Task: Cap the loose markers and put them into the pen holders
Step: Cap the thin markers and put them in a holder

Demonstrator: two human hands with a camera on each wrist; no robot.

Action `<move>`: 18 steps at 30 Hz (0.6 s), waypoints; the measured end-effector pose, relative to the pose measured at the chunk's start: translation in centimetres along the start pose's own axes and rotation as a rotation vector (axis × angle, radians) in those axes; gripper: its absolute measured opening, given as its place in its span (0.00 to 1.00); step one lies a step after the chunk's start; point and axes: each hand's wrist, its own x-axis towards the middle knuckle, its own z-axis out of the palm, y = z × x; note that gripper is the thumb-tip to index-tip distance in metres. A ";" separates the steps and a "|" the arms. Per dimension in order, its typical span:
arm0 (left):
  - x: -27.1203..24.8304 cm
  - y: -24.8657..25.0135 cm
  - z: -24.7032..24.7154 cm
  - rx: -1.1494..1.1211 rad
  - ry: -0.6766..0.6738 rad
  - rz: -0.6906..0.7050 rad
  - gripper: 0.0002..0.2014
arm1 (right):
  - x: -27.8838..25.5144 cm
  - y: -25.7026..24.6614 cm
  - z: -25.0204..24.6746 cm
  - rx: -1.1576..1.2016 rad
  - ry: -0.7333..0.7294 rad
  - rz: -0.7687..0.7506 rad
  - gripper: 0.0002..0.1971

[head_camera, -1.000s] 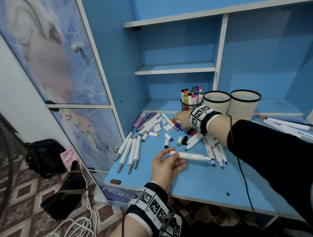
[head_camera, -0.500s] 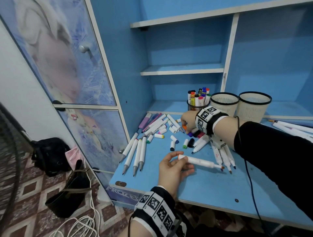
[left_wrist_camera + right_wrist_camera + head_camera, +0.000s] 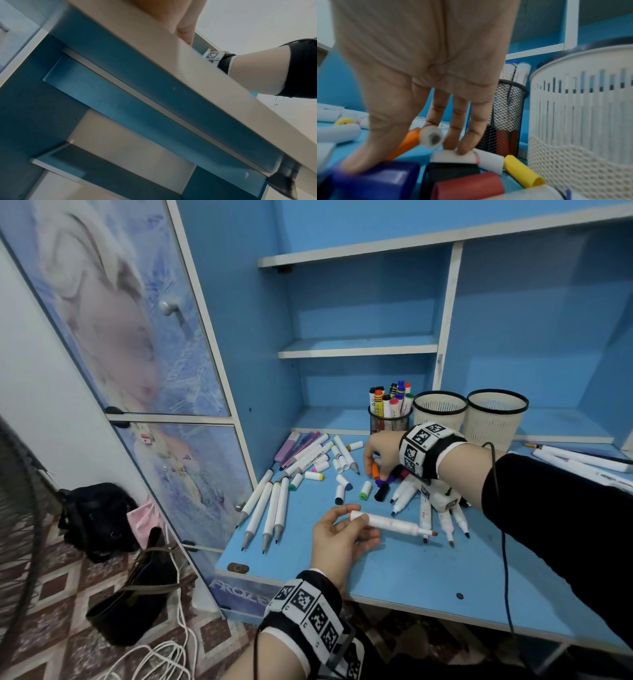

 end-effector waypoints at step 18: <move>0.0 -0.3 -0.2 0.002 0.007 0.038 0.04 | -14.2 -0.1 3.0 0.834 0.340 0.206 0.04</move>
